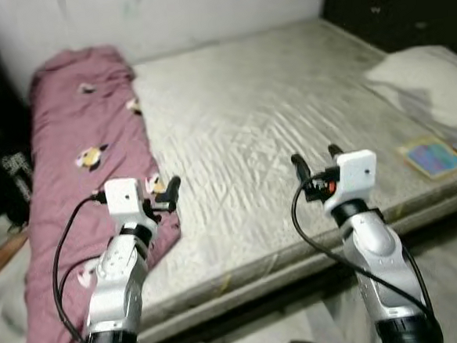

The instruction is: Clean up the room

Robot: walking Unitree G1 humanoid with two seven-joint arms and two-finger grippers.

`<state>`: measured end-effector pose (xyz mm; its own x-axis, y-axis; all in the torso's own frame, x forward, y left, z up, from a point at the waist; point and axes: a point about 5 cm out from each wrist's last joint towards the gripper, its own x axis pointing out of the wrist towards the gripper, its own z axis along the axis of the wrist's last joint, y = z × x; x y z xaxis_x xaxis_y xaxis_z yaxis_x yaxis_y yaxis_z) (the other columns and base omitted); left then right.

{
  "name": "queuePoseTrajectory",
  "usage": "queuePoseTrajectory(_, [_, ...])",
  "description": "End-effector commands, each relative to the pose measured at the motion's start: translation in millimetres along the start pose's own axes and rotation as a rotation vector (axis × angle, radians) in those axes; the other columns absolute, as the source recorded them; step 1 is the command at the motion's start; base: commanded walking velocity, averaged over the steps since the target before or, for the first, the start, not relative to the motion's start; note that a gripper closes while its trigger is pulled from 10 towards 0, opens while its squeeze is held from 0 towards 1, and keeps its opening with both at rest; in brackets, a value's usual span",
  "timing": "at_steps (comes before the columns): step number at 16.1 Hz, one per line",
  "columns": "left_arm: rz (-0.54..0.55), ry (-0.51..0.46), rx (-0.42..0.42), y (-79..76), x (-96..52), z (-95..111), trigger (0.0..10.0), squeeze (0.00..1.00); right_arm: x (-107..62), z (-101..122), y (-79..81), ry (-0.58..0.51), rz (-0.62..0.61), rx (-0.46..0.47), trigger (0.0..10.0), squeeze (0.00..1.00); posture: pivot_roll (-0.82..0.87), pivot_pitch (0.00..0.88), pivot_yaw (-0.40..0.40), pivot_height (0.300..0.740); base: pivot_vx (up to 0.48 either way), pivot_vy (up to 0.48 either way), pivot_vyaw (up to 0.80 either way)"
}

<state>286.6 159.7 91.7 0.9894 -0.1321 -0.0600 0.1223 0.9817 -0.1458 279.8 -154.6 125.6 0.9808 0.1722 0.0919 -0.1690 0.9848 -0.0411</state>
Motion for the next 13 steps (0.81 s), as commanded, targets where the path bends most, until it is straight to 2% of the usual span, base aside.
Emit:
queuePoseTrajectory(1, [0.030, -0.008, 0.023, 10.0, -1.3, 4.0, 10.0, 0.00, 4.1, 5.6, 7.4, -0.024, 0.019, 0.005, 10.0, 0.00, -0.09, 0.000, 0.043, 0.740, 0.000, 0.480, 0.00])
queuePoseTrajectory(6, [0.032, -0.017, 0.031, 10.5, -0.8, 5.3, 10.0, 0.00, 5.5, 6.0, 8.1, -0.028, 0.023, 0.010, 10.0, 0.00, -0.09, 0.000, 0.045, 0.740, 0.000, 0.480, 0.00])
queuePoseTrajectory(8, [0.029, -0.028, 0.045, 10.2, -0.9, 7.0, 10.0, 0.00, 5.3, 6.4, 9.0, -0.030, 0.030, 0.003, 10.0, 0.00, -0.09, 0.000, 0.046, 0.740, 0.000, 0.000, 0.00])
queuePoseTrajectory(13, [0.041, -0.039, 0.057, 10.8, -0.4, 8.1, 10.0, 0.00, 5.2, 7.6, 7.9, -0.039, 0.021, -0.026, 10.0, 0.00, -0.09, 0.000, 0.046, 0.740, 0.000, 0.000, 0.50])
